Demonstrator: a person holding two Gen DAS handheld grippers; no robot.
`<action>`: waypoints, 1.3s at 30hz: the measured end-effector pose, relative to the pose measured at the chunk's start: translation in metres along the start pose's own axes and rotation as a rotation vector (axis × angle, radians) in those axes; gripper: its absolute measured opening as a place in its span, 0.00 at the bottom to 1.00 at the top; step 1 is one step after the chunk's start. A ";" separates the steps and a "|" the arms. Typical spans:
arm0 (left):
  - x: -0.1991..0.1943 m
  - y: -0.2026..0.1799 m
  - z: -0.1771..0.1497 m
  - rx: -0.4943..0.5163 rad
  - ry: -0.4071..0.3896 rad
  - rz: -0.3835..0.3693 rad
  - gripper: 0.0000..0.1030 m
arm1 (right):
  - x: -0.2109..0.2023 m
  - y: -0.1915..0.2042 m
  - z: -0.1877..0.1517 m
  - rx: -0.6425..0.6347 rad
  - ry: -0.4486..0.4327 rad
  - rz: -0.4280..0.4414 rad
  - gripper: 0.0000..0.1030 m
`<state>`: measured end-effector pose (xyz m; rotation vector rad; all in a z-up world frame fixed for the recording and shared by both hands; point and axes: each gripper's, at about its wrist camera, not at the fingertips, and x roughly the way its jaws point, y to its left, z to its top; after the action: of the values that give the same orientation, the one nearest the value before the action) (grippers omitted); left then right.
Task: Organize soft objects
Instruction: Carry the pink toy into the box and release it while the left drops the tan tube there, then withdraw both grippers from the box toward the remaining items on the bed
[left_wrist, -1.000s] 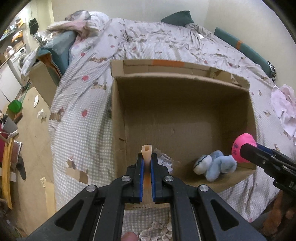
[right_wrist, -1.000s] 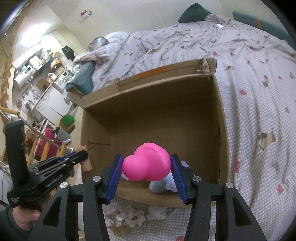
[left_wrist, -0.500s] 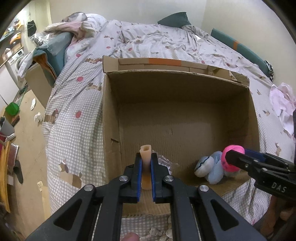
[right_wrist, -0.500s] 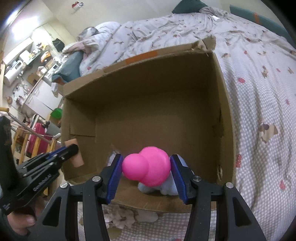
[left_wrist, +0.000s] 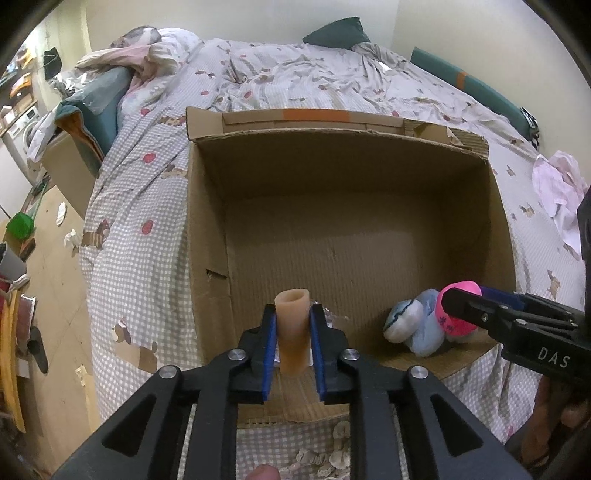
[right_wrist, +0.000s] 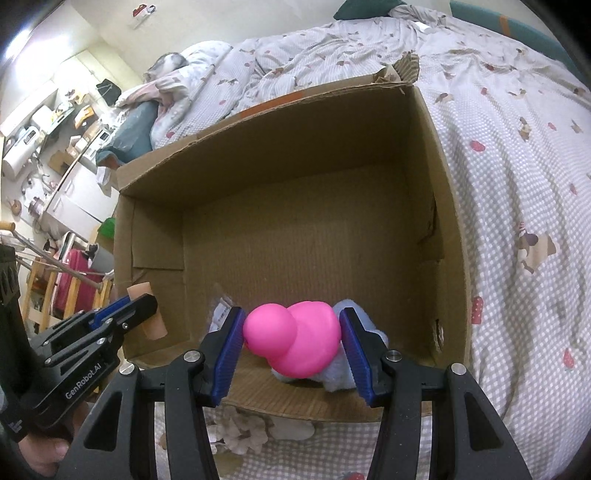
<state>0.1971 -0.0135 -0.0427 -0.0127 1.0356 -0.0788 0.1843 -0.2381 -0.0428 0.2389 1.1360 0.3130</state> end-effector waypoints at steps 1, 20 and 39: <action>0.000 0.000 0.000 0.001 -0.001 0.001 0.19 | 0.000 -0.001 0.000 0.003 0.002 0.001 0.54; -0.023 0.011 -0.001 -0.041 -0.053 0.016 0.89 | -0.023 -0.008 0.006 0.071 -0.109 0.052 0.99; -0.067 0.040 -0.041 -0.144 -0.041 0.058 0.99 | -0.053 0.001 -0.032 0.008 -0.113 -0.109 0.99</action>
<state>0.1305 0.0326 -0.0079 -0.1145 0.9986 0.0490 0.1350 -0.2549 -0.0104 0.1985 1.0348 0.1956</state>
